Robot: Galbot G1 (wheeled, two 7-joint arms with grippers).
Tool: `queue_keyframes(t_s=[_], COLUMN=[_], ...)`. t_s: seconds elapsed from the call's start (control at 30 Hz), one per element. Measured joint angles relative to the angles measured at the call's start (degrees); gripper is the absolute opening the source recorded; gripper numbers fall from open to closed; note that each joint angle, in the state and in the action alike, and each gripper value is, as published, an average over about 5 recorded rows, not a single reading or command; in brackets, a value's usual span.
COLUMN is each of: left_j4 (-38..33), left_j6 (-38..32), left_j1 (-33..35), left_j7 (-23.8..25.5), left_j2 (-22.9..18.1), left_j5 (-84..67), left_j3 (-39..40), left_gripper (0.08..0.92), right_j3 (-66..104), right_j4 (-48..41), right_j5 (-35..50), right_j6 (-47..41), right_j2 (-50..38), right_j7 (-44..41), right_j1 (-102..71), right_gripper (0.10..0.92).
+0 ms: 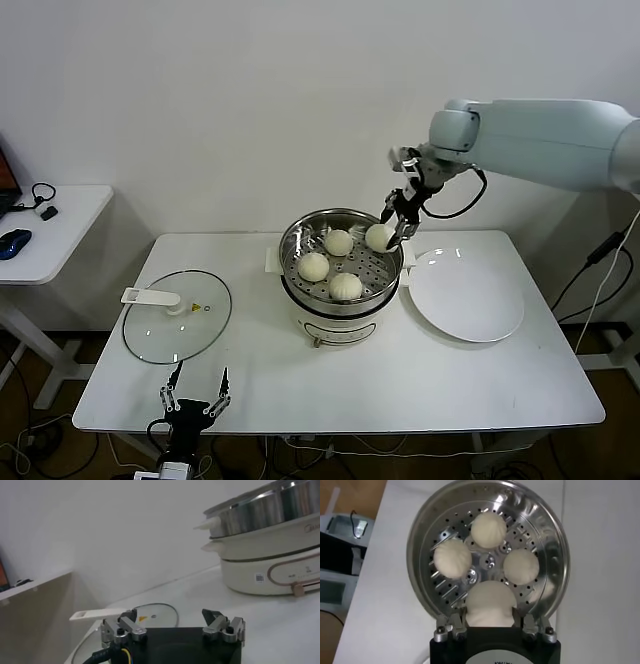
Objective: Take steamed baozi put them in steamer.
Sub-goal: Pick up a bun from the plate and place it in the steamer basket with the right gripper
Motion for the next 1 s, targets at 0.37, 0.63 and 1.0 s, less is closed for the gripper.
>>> queue_keyframes(t_s=[0.37,0.63,1.0], left_j4=[0.4,0.65,1.21], left_j6=[-0.26,-0.49,-0.78], left_j1=[-0.14,-0.27,-0.81], left_j7=[0.01,-0.02,-0.12], left_j2=[0.0,0.0,0.0], left_j5=[-0.53,-0.49,-0.54], left_j3=[-0.55,-0.74,-0.9], left_gripper=[0.823,0.823,0.823], right_j3=[1.37,1.96,2.65], right_j4=[-3.56,-4.48,-5.9], right_j5=[-1.48,-2.84,-4.25], right_j6=[-0.61,-0.78,-0.94], right_j2=[2.51,3.02,3.48], right_j7=[0.71,1.44,2.08], right_j1=[-5.06,-7.21,-9.17], right_gripper=[0.628,0.628,0.633])
